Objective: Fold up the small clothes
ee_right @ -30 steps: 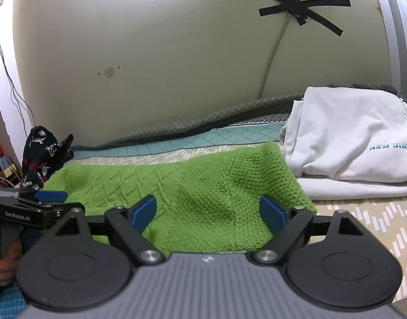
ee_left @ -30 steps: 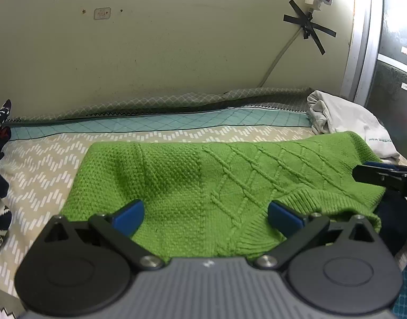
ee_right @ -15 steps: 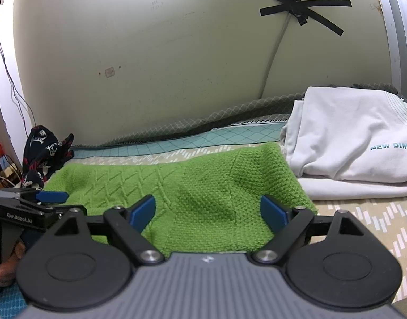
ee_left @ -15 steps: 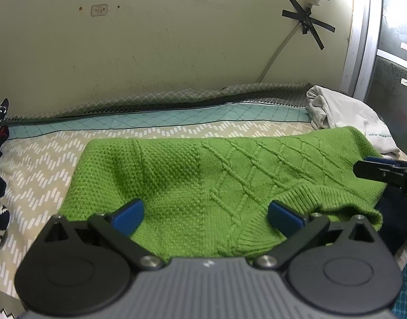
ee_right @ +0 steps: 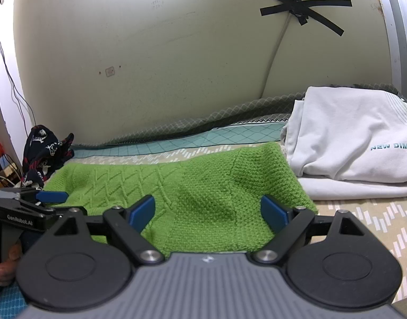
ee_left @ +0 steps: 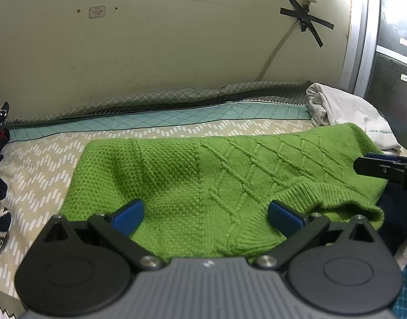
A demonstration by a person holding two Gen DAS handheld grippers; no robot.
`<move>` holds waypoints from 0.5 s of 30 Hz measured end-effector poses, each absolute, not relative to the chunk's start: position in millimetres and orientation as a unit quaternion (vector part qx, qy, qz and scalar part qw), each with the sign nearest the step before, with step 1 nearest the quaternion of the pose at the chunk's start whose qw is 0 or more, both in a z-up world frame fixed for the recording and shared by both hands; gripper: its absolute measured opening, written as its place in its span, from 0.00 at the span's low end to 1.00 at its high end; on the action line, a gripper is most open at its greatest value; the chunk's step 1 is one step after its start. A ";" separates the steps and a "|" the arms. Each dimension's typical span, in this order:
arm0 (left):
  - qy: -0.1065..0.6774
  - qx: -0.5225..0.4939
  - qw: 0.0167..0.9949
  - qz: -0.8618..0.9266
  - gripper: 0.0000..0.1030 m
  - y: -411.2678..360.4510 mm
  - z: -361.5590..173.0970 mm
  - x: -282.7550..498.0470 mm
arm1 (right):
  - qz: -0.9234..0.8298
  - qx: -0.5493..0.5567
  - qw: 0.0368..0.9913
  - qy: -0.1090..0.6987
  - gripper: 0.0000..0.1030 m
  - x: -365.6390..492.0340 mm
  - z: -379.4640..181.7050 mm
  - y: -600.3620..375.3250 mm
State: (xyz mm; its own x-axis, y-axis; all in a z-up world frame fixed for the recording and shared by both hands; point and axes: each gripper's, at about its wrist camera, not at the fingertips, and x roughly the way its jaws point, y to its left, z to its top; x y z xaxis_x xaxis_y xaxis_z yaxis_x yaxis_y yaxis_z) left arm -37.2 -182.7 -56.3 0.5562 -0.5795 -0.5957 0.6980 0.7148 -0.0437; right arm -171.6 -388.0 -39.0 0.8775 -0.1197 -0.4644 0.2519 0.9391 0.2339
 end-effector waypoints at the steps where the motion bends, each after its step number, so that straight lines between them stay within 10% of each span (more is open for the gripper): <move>1: 0.298 0.100 0.877 -0.364 1.00 -182.6 -56.4 -37.2 | -0.097 0.145 0.958 0.228 0.80 -171.6 -39.2 -387.9; 15: 0.293 0.121 0.876 -0.363 1.00 -184.6 -57.9 -43.0 | -0.097 0.145 0.958 0.227 0.80 -171.5 -39.7 -388.3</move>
